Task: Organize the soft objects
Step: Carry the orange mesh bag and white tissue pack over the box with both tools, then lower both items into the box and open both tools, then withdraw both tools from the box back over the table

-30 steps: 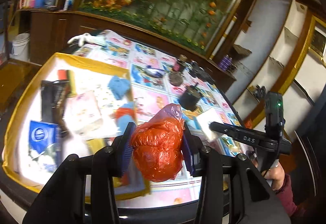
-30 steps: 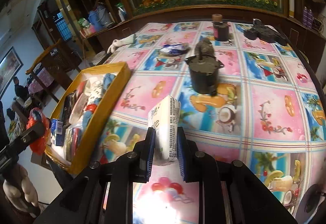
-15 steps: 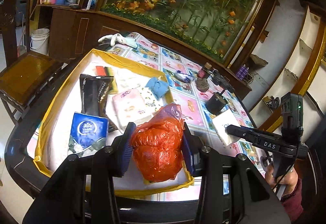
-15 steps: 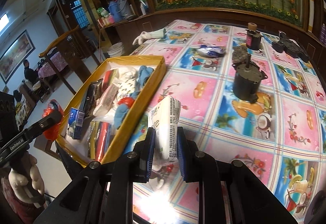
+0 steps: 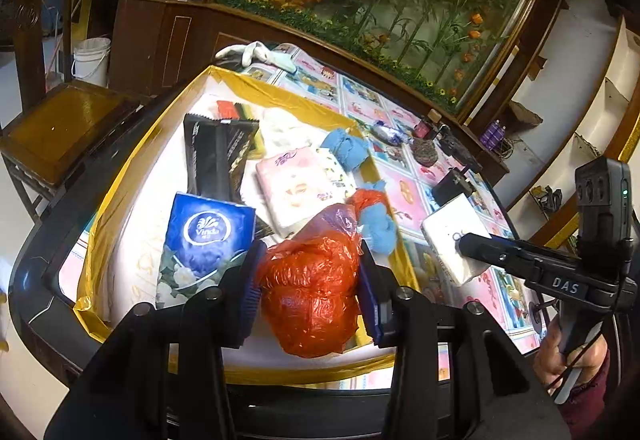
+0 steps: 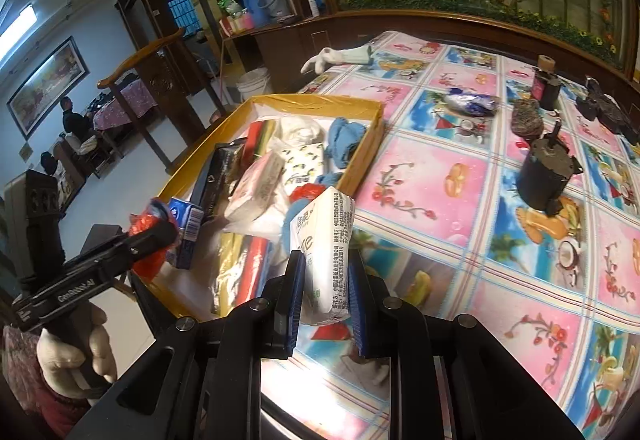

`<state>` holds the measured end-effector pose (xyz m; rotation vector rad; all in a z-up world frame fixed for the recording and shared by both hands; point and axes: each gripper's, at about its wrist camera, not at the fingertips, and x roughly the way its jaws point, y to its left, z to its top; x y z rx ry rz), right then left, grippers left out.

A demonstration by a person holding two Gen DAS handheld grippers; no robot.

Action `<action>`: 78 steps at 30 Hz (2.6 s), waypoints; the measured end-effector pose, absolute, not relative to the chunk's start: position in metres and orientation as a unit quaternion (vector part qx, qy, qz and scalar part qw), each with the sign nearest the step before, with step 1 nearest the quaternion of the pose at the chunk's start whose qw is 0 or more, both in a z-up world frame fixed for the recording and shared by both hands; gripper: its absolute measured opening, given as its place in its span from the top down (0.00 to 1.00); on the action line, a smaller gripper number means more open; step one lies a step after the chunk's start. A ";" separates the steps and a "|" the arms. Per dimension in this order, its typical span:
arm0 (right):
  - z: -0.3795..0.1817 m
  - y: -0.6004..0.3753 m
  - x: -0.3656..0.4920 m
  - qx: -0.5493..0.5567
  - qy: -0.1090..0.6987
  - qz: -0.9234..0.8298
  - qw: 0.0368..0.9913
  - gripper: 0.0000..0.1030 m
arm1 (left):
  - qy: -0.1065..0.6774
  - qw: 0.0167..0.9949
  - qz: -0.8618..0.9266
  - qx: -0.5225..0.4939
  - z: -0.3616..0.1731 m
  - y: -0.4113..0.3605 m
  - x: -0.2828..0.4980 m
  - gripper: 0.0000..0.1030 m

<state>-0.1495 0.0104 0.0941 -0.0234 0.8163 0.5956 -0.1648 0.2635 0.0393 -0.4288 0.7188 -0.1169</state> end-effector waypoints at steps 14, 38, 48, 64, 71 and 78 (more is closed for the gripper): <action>0.083 0.050 -0.136 -0.009 0.410 0.321 0.854 0.81 | 0.364 0.918 0.035 -0.155 0.027 0.275 -0.159 0.57; 0.069 0.149 -0.044 -0.021 0.413 0.282 0.866 0.44 | 0.312 0.932 0.031 -0.183 0.062 0.278 -0.188 0.37; 0.091 0.067 -0.100 0.013 0.350 0.282 0.893 0.21 | 0.321 0.931 0.003 -0.172 0.070 0.248 -0.188 0.37; 0.091 -0.030 -0.163 0.010 0.324 0.251 0.912 0.16 | 0.352 0.928 -0.043 -0.118 0.080 0.168 -0.178 0.37; 0.091 -0.069 -0.167 0.024 0.324 0.237 0.915 0.14 | 0.369 0.922 -0.071 -0.090 0.079 0.132 -0.173 0.37; 0.087 -0.104 -0.166 0.041 0.330 0.218 0.918 0.14 | 0.390 0.914 -0.094 -0.069 0.074 0.103 -0.167 0.37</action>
